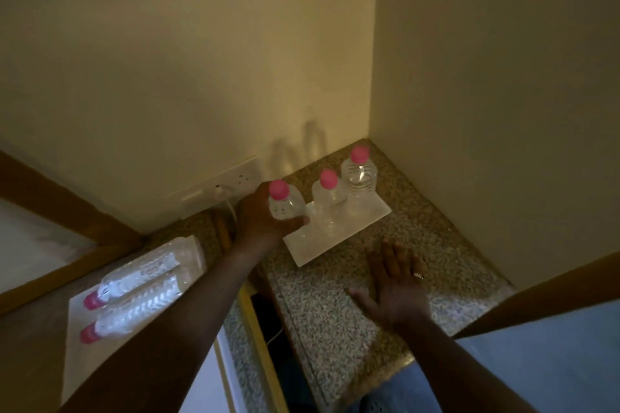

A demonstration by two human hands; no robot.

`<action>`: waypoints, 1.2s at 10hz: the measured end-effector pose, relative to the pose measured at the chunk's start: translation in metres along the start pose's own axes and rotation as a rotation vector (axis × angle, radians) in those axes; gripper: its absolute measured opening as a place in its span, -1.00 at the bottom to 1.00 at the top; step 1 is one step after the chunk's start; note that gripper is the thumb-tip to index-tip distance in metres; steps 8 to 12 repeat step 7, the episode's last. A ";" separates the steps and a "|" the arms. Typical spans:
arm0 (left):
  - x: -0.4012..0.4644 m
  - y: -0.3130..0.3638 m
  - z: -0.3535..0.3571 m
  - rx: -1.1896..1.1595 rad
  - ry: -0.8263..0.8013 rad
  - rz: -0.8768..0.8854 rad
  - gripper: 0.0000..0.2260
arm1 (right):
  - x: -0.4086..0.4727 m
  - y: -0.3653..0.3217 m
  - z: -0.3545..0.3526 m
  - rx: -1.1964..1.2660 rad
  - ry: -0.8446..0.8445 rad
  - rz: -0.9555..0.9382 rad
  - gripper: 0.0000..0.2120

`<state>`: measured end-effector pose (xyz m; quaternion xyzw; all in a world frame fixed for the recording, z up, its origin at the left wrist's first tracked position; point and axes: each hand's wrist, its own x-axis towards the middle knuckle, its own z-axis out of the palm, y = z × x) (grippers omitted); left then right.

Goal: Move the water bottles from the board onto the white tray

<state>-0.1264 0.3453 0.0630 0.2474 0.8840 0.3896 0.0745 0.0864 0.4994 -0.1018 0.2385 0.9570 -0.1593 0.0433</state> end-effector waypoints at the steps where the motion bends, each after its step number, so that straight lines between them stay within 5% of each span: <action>1: 0.009 -0.002 0.015 -0.001 -0.033 -0.001 -0.36 | 0.001 0.000 0.001 0.006 0.017 -0.011 -0.06; 12: -0.005 -0.004 0.024 -0.110 -0.105 0.027 -0.22 | 0.001 0.000 0.005 0.001 0.076 -0.011 -0.10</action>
